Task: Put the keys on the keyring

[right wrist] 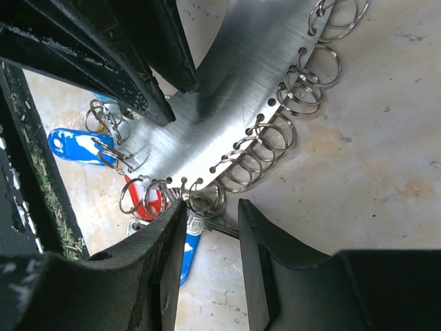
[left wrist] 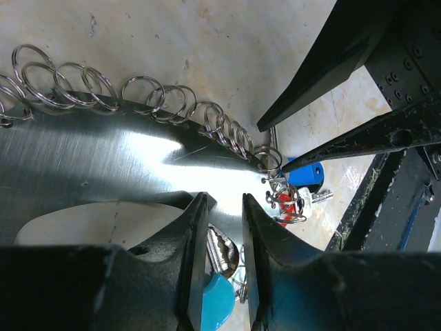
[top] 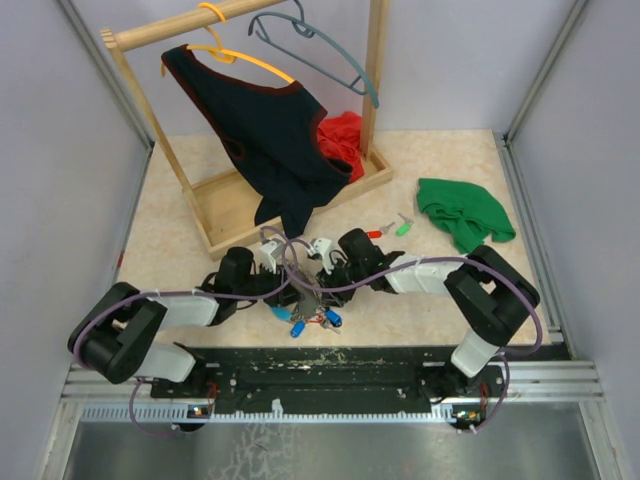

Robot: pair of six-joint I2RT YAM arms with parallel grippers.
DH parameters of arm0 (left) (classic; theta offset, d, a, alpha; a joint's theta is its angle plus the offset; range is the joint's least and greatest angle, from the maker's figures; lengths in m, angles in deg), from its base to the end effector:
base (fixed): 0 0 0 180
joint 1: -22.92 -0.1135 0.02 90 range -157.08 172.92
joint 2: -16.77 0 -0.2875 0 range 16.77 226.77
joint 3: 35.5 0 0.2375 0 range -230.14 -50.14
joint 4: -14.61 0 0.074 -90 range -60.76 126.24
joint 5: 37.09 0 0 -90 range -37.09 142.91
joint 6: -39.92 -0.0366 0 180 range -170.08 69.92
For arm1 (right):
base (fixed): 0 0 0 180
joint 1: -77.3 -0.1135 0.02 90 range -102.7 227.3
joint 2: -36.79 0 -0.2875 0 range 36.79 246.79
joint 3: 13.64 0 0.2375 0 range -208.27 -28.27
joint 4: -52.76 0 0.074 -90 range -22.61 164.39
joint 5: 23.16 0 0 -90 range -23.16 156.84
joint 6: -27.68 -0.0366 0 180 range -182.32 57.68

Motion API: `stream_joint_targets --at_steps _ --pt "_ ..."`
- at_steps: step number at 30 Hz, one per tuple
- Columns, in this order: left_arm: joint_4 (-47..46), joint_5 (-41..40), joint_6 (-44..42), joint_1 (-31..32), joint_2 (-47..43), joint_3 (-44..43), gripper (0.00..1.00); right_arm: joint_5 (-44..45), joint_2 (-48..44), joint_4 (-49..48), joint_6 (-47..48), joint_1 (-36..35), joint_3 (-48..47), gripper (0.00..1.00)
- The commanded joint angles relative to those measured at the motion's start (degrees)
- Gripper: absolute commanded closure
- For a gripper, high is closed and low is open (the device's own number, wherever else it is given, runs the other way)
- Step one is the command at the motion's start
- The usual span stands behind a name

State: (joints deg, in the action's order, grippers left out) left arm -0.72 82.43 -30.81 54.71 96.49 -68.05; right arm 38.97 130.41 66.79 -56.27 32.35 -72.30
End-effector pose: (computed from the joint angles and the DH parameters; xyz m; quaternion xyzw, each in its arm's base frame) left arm 0.1776 -0.1313 0.1664 0.2152 0.8266 -0.4035 0.3281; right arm 0.2021 0.2259 0.1841 -0.4675 0.7842 0.3259 0.2455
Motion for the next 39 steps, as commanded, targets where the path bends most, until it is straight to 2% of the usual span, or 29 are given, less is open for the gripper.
stream_joint_targets --at_steps 1,8,12,19,28,39 --pt "-1.01 -0.08 0.2 0.29 0.72 -0.34 0.68 -1.91 0.52 -0.19 1.9 -0.64 -3.1 0.63" --pt "-2.23 0.55 0.0 0.29 0.83 0.33 0.68 0.12 2.7 -0.45 1.44 -0.67 -3.23 0.66" --pt "-2.96 1.1 -0.19 0.29 1.21 0.64 0.68 0.99 2.42 -0.6 0.4 -0.67 -3.51 0.75" --pt "-3.93 2.21 -0.16 0.3 2.12 0.44 0.68 1.62 1.54 0.57 -0.09 -0.67 -4.17 0.8" --pt "-4.43 3.04 -0.04 0.38 2.54 0.25 0.69 1.92 -0.58 -0.47 -0.9 -0.66 -4.96 0.77" --pt "-5.03 3.75 -0.38 0.55 1.97 0.12 0.69 7.23 -1.96 -5.27 -9.84 -0.63 -3.77 0.77"
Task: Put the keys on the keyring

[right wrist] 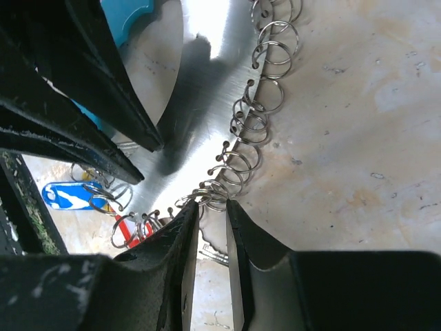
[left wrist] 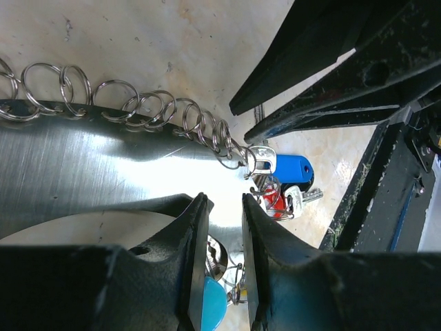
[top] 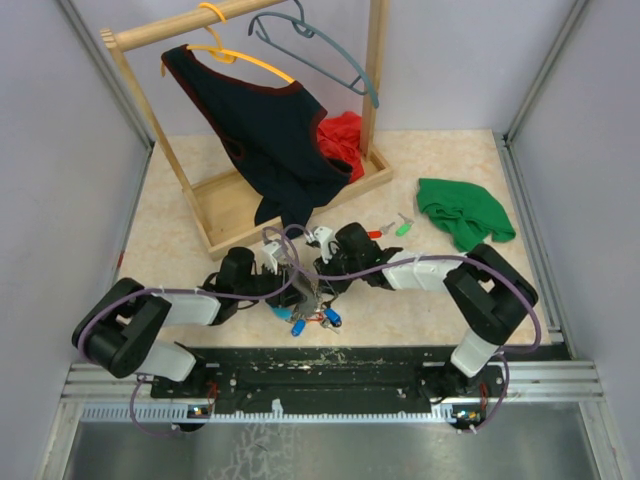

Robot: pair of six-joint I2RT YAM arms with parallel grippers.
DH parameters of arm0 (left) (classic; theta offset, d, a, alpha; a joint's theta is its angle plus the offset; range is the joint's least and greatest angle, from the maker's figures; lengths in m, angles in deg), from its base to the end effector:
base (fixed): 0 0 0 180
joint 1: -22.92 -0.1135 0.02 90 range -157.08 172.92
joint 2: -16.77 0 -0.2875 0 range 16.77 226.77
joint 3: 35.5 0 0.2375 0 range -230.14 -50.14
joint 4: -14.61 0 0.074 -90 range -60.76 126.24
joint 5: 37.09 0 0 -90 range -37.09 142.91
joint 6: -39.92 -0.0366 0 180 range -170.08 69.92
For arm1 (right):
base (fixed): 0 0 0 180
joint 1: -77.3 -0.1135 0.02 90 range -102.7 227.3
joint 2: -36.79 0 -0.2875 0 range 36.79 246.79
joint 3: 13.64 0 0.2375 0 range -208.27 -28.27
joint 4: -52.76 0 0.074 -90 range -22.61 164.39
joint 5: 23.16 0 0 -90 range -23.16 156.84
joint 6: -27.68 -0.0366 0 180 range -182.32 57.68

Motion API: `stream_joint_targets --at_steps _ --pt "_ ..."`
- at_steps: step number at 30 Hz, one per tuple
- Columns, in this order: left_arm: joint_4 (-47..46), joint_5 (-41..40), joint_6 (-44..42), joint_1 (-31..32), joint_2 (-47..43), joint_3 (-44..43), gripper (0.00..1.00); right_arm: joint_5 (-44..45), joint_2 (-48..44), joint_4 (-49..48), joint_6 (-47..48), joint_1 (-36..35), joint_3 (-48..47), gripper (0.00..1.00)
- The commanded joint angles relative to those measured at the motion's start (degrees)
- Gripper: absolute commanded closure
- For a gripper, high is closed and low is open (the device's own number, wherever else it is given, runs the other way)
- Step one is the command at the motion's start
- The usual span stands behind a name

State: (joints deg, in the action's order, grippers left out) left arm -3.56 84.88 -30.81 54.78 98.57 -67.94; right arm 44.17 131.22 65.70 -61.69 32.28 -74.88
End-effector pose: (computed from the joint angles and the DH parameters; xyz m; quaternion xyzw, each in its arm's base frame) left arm 0.1796 -0.1345 0.1634 0.2262 0.8176 -0.4201 0.3223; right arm 0.2131 0.2332 0.1924 -0.4205 0.8098 0.3072 0.2703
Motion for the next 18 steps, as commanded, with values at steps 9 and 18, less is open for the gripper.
stream_joint_targets --at_steps 9,18 --pt "1.55 0.41 -1.04 1.33 -2.53 -1.42 0.69 3.79 -8.87 -3.49 -8.19 -0.45 3.07 0.75" --pt "9.94 -8.8 1.61 7.23 -2.9 -7.24 0.69 13.4 -15.43 -5.43 -12.49 0.66 9.03 0.65"
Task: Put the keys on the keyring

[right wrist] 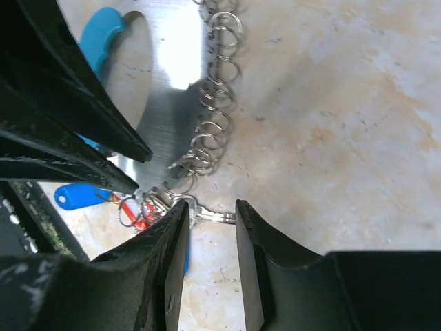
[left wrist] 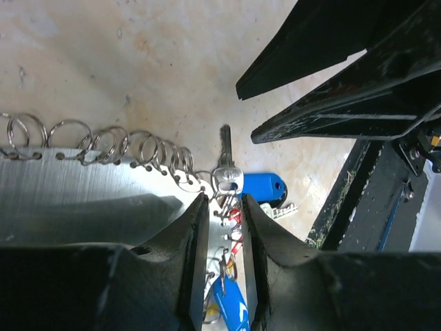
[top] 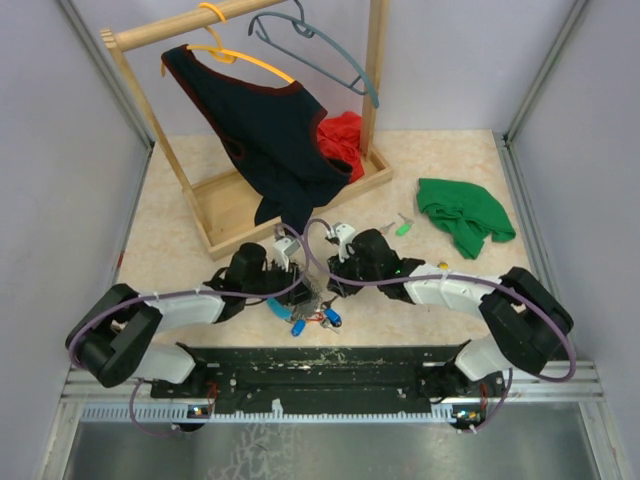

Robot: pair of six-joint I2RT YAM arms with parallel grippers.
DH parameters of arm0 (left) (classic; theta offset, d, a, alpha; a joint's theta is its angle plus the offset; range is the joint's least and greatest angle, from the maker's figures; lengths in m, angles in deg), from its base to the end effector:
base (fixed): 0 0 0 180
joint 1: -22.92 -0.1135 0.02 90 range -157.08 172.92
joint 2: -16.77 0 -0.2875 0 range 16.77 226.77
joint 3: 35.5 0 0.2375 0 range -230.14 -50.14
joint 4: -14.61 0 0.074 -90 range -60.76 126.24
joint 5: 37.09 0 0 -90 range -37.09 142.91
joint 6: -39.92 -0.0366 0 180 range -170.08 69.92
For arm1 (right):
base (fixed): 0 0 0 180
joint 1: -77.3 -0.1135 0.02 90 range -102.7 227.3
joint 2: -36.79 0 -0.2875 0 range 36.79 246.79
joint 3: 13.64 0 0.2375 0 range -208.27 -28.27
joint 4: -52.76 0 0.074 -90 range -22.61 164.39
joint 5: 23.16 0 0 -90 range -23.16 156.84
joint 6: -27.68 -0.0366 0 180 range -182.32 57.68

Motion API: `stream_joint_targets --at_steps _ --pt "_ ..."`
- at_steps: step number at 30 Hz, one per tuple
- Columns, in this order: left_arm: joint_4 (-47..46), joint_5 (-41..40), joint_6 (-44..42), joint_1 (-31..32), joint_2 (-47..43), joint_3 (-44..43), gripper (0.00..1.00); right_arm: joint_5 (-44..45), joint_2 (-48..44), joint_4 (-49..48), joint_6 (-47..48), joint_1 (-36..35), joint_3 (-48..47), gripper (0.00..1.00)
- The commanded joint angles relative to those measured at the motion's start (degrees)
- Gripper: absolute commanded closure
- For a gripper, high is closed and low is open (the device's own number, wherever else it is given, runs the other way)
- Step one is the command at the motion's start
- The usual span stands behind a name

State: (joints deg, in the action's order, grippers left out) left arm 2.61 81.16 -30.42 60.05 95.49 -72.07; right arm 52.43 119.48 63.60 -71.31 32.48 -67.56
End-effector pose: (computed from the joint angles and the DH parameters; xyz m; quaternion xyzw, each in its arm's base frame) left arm 0.1743 -0.1537 0.1827 0.2480 0.8122 -0.4161 0.3250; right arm 0.1893 0.2010 0.2146 -0.3269 0.8378 0.2923 0.3253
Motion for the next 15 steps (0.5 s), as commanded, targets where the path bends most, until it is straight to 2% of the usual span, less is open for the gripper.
stream_joint_targets --at_steps 1,11,15 --pt "4.46 -5.94 1.32 2.46 0.86 -4.05 0.69 5.75 -4.23 -3.77 -3.28 0.56 2.24 0.65" --pt "7.87 -11.81 1.71 5.82 6.94 -8.56 0.7 7.36 -7.87 -4.82 -4.19 1.78 5.48 0.63" --pt "9.89 -15.09 1.7 6.82 6.67 -9.0 0.68 7.16 -8.64 -4.99 -4.28 2.14 6.4 0.62"
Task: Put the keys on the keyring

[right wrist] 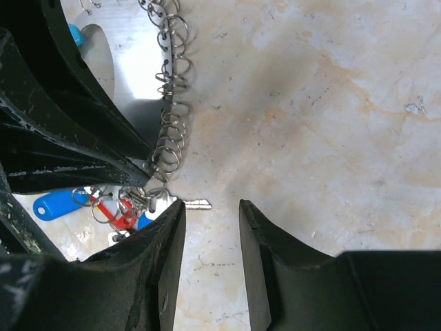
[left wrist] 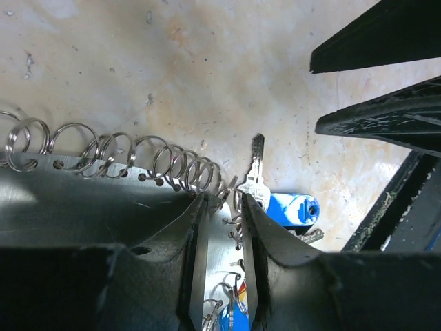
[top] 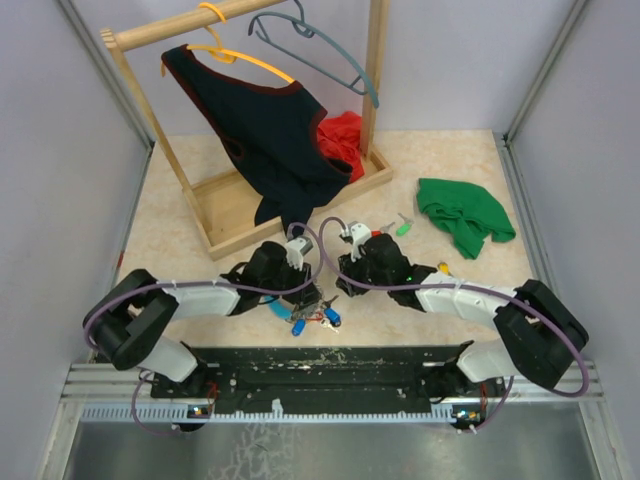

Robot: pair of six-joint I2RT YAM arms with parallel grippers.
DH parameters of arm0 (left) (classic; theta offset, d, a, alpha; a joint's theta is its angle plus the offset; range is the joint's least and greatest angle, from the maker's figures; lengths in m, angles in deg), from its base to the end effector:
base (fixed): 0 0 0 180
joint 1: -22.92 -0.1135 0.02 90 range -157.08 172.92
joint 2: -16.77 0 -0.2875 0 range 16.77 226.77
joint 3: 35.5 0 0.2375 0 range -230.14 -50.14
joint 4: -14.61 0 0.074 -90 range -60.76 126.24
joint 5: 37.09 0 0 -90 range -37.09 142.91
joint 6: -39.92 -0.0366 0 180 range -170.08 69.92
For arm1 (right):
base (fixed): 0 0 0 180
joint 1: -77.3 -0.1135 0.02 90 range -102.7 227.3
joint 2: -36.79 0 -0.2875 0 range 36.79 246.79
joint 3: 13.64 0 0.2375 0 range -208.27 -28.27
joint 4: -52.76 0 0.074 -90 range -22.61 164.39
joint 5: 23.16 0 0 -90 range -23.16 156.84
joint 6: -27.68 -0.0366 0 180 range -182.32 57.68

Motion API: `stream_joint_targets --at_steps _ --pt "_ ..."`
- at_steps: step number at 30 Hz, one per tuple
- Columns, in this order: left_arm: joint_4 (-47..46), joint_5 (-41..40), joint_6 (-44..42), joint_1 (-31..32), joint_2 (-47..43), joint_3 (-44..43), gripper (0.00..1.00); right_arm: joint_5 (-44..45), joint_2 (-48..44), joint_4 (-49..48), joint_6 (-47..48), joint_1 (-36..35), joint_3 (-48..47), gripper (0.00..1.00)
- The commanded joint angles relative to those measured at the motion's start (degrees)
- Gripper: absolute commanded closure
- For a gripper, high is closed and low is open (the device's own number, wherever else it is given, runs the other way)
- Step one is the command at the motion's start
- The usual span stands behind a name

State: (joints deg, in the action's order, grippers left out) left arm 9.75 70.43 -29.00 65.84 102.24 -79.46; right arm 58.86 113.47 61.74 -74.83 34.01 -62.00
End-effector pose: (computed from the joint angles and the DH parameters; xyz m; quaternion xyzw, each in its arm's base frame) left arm 0.1847 -0.1868 0.1777 0.2344 0.8542 -0.3505 0.3042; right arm 0.1789 0.1755 0.2138 -0.2670 0.8537 0.2623 0.3621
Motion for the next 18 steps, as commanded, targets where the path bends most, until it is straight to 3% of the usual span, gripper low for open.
stream_joint_targets --at_steps 1,6,15,18 --pt "3.42 -5.08 0.28 1.18 -0.52 -1.62 0.68 0.62 -2.8 -3.21 -0.76 0.7 0.97 0.62" --pt "5.18 -6.93 -0.35 1.89 -2.62 -1.8 0.68 -0.07 -3.11 -4.03 -1.0 1.1 1.63 0.62" --pt "4.53 -5.32 -1.59 3.04 1.35 -3.61 0.69 -1.13 -3.36 -4.5 -1.07 1.13 2.38 0.62" --pt "4.2 -4.54 -1.68 3.21 2.28 -3.96 0.7 -5.26 -3.18 -5.88 0.29 1.05 2.76 0.62"
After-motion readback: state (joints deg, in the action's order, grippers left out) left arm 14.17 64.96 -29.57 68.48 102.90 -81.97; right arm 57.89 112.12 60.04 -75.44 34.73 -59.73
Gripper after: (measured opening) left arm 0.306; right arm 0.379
